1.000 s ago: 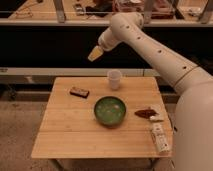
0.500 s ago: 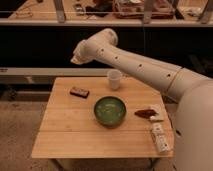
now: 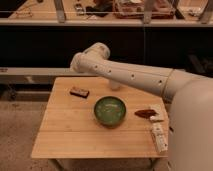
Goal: Push the eraser across the table
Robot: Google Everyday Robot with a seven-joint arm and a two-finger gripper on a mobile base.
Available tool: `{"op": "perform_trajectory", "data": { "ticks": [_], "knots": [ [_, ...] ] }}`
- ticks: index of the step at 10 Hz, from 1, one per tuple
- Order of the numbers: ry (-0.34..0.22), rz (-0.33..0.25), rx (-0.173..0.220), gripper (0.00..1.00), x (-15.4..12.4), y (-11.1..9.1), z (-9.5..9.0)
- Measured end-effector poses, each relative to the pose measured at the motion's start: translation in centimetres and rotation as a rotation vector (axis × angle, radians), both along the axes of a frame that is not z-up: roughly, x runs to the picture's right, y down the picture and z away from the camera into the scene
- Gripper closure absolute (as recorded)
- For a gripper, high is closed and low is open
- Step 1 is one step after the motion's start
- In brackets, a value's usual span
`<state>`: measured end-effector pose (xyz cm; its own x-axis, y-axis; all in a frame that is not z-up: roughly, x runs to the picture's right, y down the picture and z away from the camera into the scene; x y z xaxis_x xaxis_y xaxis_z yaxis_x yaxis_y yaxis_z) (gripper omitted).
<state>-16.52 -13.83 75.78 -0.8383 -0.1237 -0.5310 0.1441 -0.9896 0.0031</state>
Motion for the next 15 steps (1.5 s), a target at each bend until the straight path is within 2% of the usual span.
{"op": "perform_trajectory", "data": {
  "ticks": [2,3,5,6,7,8,9,10,11,15],
  "knots": [
    [-0.013,-0.014,-0.008,0.75,-0.5,0.2,0.6],
    [-0.032,-0.032,-0.022,0.75,-1.5,0.6,1.4],
    [-0.082,-0.097,-0.081,0.75,-4.4,2.2,4.9],
    [-0.103,-0.146,-0.118,0.75,-5.8,3.3,7.2],
    [-0.125,-0.221,-0.16,0.75,-7.4,4.8,10.1],
    [-0.148,-0.257,-0.166,0.75,-8.2,5.1,11.0],
    [-0.161,-0.288,-0.15,0.75,-7.9,4.4,11.6],
    [-0.161,-0.311,-0.1,0.75,-6.9,2.8,11.6],
    [-0.162,-0.332,-0.081,0.75,-6.9,2.6,11.6],
    [-0.162,-0.351,-0.068,0.75,-6.9,2.6,11.6]
  ]
}}
